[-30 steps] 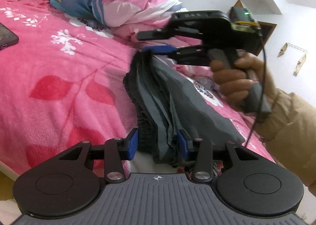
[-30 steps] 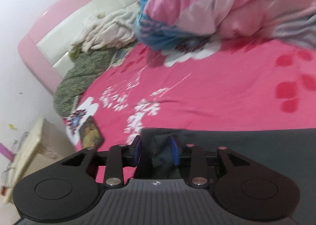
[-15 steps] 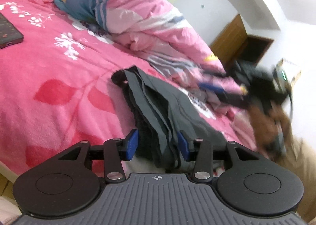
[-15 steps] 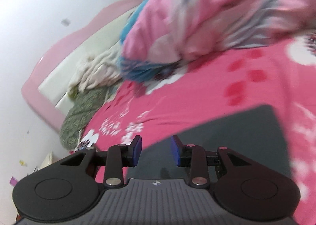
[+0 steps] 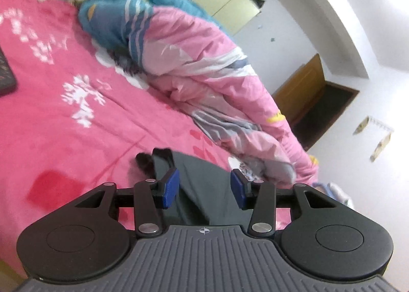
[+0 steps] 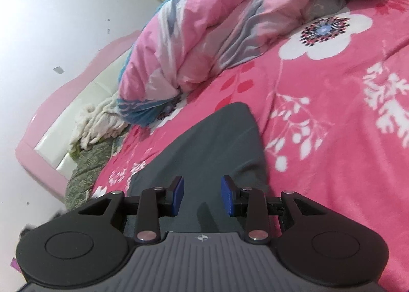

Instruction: Fold clothes

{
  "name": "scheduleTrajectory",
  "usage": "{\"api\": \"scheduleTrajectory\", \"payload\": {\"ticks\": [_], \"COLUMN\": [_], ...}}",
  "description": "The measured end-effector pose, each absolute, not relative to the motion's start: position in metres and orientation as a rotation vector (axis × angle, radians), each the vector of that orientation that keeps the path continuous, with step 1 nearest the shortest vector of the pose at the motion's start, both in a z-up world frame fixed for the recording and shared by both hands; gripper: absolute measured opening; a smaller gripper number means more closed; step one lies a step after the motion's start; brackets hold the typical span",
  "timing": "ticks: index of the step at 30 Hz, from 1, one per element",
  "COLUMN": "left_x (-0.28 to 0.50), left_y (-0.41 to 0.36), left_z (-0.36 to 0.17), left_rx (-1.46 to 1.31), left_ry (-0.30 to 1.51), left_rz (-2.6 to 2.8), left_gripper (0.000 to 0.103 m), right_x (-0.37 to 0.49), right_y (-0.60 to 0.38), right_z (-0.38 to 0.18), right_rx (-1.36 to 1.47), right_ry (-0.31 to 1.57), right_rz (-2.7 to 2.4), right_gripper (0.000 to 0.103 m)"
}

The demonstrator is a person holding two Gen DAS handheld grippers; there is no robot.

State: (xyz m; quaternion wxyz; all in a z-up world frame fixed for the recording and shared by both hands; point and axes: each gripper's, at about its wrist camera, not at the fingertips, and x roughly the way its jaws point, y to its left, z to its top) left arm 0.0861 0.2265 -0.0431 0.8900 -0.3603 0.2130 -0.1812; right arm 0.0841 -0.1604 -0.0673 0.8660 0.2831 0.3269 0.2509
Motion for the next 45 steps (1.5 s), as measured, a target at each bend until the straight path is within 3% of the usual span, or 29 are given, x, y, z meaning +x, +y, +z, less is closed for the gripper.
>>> {"api": "scheduleTrajectory", "payload": {"ticks": [9,21,29,45], "left_x": [0.189,0.21,0.196,0.16], "left_y": [0.243,0.248,0.251,0.273], "left_z": [-0.062,-0.081,-0.071,-0.068], "left_rx": [-0.817,-0.902,-0.894,-0.936], "left_ry": [0.724,0.771,0.707,0.615], "left_rz": [-0.323,-0.426,-0.454,-0.445], "left_gripper": [0.043,0.04,0.001,0.0], "right_x": [0.054,0.039,0.028,0.022], "right_y": [-0.099,-0.04,-0.034,-0.006], "right_z": [-0.043,-0.045,-0.045,-0.044], "right_rx": [0.281,0.115,0.078,0.025], "right_ry": [0.573,0.554,0.552,0.557], "right_rz": [0.671,0.732,0.695,0.767], "right_gripper": [0.035,0.035,0.035,0.035]}}
